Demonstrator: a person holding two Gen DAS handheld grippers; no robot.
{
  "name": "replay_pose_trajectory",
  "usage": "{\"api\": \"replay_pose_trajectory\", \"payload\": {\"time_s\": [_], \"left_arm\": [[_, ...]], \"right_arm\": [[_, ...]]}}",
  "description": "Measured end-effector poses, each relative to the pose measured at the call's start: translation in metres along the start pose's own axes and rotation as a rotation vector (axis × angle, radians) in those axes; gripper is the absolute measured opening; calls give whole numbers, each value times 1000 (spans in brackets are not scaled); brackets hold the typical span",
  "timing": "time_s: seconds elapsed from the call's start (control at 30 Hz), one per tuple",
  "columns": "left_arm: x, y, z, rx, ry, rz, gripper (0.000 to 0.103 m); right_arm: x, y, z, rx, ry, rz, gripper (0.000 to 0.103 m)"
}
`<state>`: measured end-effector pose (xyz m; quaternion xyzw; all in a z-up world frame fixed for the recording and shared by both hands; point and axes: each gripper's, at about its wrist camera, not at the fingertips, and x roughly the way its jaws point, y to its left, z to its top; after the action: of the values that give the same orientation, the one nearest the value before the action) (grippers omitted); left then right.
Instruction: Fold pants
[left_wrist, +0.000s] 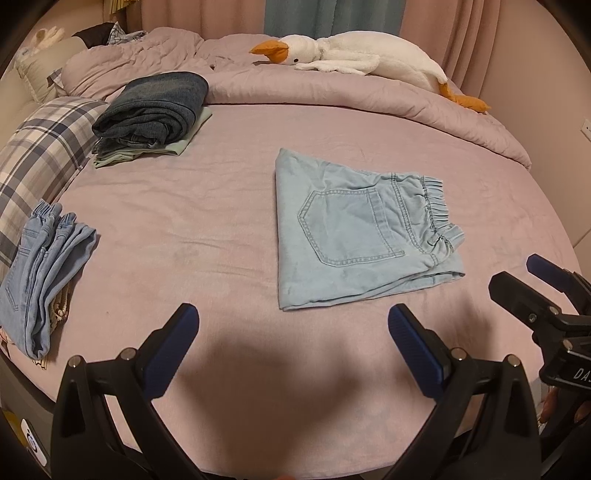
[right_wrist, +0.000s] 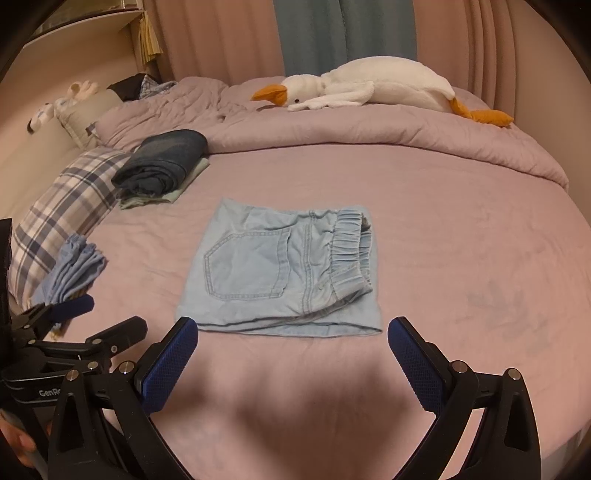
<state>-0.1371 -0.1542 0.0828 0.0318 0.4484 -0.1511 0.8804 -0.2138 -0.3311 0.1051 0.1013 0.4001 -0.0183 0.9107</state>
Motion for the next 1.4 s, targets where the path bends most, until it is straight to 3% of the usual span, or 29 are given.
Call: {"api": "replay_pose_trajectory", "payload": {"time_s": [1.4], "left_arm": [[3, 5, 5, 6, 2, -5, 102]], "right_arm": [[5, 4, 4, -32, 9, 5, 102]]}}
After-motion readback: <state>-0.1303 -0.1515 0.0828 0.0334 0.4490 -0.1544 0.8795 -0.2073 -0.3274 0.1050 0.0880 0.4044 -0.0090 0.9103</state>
